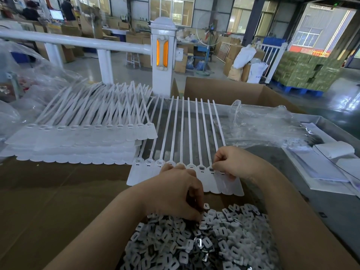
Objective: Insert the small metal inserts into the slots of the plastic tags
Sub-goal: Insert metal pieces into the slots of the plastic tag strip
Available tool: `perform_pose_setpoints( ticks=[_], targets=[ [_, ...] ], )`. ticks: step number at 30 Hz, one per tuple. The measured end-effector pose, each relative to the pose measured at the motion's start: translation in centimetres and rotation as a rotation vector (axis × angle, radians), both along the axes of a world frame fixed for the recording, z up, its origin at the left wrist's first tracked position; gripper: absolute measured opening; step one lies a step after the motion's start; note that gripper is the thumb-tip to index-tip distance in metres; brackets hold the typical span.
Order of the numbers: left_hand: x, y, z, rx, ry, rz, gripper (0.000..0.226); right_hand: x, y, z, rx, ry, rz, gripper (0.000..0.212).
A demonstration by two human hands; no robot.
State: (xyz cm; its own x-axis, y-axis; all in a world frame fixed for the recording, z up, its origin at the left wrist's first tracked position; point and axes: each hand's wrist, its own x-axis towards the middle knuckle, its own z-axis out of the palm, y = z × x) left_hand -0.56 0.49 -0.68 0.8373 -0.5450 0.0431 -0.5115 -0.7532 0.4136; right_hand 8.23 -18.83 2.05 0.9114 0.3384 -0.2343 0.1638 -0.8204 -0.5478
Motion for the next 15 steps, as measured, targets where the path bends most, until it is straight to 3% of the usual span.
perform_pose_setpoints(
  ticks=[10,15],
  targets=[
    [-0.12,-0.20,-0.13,-0.016,0.013,0.019,0.010,0.00,-0.01,0.11,0.025,0.017,-0.008,0.008],
    [0.32,0.30,0.27,-0.360,0.221,0.128,0.008,0.17,-0.14,-0.09,0.073,0.000,0.000,0.004]
  ],
)
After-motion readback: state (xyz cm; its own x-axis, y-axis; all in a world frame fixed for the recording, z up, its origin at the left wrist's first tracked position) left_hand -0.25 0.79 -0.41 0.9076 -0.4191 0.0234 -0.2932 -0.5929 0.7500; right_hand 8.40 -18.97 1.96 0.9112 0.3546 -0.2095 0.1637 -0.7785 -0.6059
